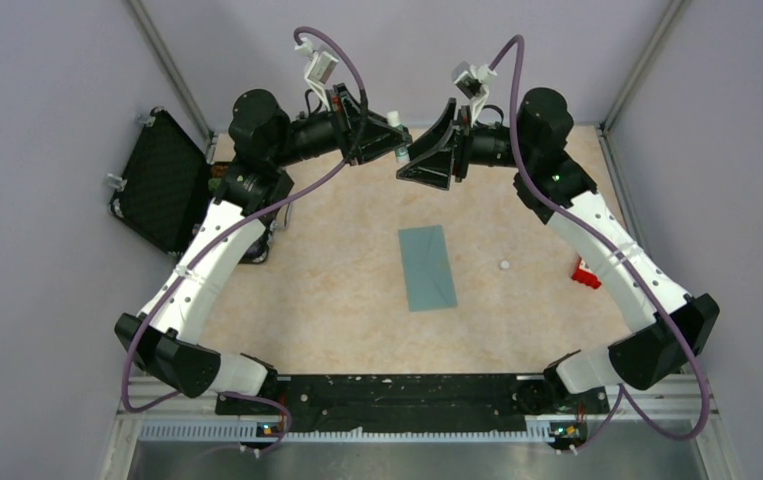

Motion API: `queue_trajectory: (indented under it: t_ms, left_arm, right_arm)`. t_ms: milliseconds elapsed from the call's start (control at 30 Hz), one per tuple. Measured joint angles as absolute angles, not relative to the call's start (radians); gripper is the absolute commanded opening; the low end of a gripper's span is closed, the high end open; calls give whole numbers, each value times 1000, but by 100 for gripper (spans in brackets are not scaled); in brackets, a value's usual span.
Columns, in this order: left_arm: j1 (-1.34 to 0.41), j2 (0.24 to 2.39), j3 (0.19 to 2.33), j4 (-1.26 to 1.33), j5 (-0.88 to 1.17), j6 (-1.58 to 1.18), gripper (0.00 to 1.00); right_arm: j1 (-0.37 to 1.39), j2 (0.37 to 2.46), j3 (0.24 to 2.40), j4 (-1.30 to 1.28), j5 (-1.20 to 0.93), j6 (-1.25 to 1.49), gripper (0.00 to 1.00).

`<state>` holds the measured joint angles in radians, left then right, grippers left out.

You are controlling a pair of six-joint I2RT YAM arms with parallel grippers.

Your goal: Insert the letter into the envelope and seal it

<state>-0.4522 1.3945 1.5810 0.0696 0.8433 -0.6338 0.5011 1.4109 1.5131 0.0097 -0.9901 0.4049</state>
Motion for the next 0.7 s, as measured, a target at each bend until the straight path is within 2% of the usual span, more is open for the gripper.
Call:
queue_trajectory:
  t_ms: [133, 567, 700]
  left_arm:
    - [-452, 1394, 1581, 69, 843, -634, 0]
    - [-452, 1394, 1580, 68, 844, -634, 0]
    - [-452, 1394, 1579, 68, 845, -635, 0]
  right_arm:
    - [501, 1413, 1513, 12, -989, 405, 48]
    - [501, 1419, 1514, 15, -988, 414, 46]
    - [501, 1427, 1518, 15, -989, 416, 39]
